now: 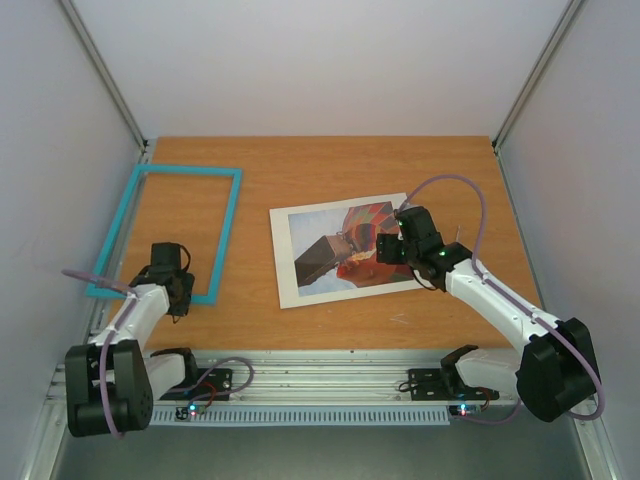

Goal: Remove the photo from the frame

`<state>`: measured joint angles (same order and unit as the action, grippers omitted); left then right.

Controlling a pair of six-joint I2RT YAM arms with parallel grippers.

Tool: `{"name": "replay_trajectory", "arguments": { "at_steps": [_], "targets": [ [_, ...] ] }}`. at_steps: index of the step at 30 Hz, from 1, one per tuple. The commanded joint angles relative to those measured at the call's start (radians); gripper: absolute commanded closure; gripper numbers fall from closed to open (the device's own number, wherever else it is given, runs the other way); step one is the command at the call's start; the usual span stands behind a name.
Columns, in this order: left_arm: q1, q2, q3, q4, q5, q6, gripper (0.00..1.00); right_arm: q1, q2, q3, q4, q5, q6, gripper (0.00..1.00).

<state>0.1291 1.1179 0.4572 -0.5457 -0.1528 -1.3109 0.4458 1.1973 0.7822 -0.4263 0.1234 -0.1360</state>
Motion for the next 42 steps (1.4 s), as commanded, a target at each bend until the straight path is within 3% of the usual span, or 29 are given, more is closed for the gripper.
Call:
{"name": "replay_trajectory", "arguments": {
  "at_steps": [1, 9, 13, 15, 22, 29, 37, 42],
  "targets": [
    [0.001, -0.064, -0.022, 0.030, 0.056, 0.031, 0.45, -0.007, -0.017, -0.005, 0.004, 0.018, 0.006, 0.18],
    [-0.001, -0.256, 0.016, -0.053, 0.078, 0.187, 0.29, -0.017, -0.042, -0.009, -0.049, 0.004, 0.012, 0.16],
    [-0.003, -0.297, 0.049, -0.038, 0.209, 0.302, 0.19, -0.029, -0.053, -0.016, -0.080, -0.009, 0.031, 0.16],
    [-0.011, -0.291, 0.081, -0.048, 0.276, 0.366, 0.17, -0.039, -0.056, -0.018, -0.095, -0.019, 0.042, 0.09],
    [-0.155, -0.274, 0.173, -0.099, 0.331, 0.527, 0.09, -0.071, -0.080, -0.037, -0.144, -0.021, 0.097, 0.08],
    [-0.313, -0.199, 0.191, -0.059, 0.386, 0.574, 0.06, -0.119, -0.107, -0.082, -0.175, -0.031, 0.133, 0.06],
    [-0.531, -0.001, 0.168, 0.120, 0.421, 0.544, 0.04, -0.158, -0.095, -0.125, -0.166, -0.113, 0.203, 0.03],
    [-0.588, 0.110, 0.157, 0.236, 0.461, 0.512, 0.03, -0.177, -0.062, -0.136, -0.192, 0.002, 0.241, 0.02]
  ]
}}
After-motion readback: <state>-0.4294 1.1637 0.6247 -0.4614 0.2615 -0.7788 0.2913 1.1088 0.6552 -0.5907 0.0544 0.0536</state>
